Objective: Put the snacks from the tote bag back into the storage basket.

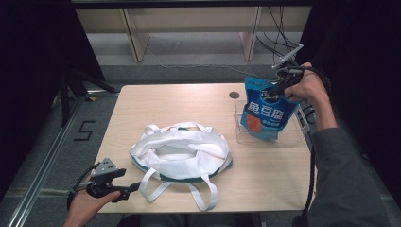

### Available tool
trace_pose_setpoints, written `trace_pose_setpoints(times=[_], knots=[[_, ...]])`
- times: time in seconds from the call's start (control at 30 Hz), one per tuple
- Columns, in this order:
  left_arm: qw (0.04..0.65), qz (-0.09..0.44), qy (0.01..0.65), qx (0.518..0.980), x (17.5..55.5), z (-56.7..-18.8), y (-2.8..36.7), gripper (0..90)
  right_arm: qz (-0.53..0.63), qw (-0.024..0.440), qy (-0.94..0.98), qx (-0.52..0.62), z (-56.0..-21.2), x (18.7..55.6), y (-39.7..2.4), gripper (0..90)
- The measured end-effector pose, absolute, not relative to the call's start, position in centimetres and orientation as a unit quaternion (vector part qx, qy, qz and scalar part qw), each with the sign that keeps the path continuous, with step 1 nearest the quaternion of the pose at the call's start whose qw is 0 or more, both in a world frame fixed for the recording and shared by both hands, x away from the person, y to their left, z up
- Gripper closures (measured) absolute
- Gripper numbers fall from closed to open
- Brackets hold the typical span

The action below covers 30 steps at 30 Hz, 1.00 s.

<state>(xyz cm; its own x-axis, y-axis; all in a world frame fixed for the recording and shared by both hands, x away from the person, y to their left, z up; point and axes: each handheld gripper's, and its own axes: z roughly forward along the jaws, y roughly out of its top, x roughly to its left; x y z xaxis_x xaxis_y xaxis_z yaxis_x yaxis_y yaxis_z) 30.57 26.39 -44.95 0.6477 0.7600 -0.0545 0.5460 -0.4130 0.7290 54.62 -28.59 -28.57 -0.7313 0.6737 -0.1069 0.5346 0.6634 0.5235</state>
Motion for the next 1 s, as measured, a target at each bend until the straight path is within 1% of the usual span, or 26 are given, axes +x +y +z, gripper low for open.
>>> trace_pose_setpoints(times=[0.03,0.07,0.17,0.27,0.4,0.47,0.53,0.6,0.8,0.83,0.87,0.9,0.93,1.0], knots=[[0.379,0.142,0.399,0.823,30.5,-45.1,26.3,22.6,0.237,0.146,0.896,0.346,-28.6,54.3,-28.8,66.9],[0.374,0.141,0.390,0.830,30.6,-44.9,26.4,22.6,0.238,0.152,0.894,0.349,-28.6,54.1,-29.0,65.3],[0.376,0.145,0.397,0.825,30.6,-45.0,26.3,22.6,0.242,0.165,0.890,0.349,-28.4,53.2,-29.6,61.8],[0.369,0.144,0.394,0.829,30.6,-45.0,26.3,22.6,0.242,0.181,0.888,0.348,-28.2,52.4,-30.0,59.3],[0.375,0.146,0.395,0.826,30.6,-45.1,26.3,22.6,0.246,0.191,0.878,0.362,-28.4,51.2,-30.5,55.2],[0.375,0.146,0.397,0.825,30.5,-45.0,26.4,22.6,0.259,0.210,0.865,0.375,-28.8,50.6,-30.6,52.7],[0.376,0.146,0.395,0.825,30.6,-45.1,26.4,22.6,0.261,0.216,0.859,0.384,-28.9,49.9,-31.0,53.0],[0.375,0.144,0.396,0.826,30.6,-45.0,26.4,22.6,0.281,0.242,0.840,0.397,-29.0,49.3,-31.5,52.3],[0.375,0.145,0.396,0.826,30.6,-45.0,26.3,22.6,0.311,0.227,0.817,0.429,-30.6,46.8,-32.3,45.4],[0.376,0.141,0.401,0.823,30.5,-45.0,26.3,22.6,0.308,0.233,0.819,0.425,-30.9,46.5,-32.5,45.1],[0.368,0.142,0.392,0.831,30.6,-45.0,26.4,22.6,0.311,0.237,0.813,0.431,-31.3,46.2,-32.5,44.7],[0.376,0.144,0.395,0.826,30.6,-45.1,26.3,22.6,0.309,0.235,0.810,0.439,-31.6,45.8,-32.5,44.4],[0.375,0.144,0.394,0.827,30.6,-45.1,26.3,22.6,0.310,0.246,0.809,0.435,-31.9,45.7,-32.7,44.4],[0.374,0.144,0.395,0.827,30.5,-45.0,26.3,22.6,0.307,0.236,0.804,0.452,-32.4,45.4,-32.9,44.5]])
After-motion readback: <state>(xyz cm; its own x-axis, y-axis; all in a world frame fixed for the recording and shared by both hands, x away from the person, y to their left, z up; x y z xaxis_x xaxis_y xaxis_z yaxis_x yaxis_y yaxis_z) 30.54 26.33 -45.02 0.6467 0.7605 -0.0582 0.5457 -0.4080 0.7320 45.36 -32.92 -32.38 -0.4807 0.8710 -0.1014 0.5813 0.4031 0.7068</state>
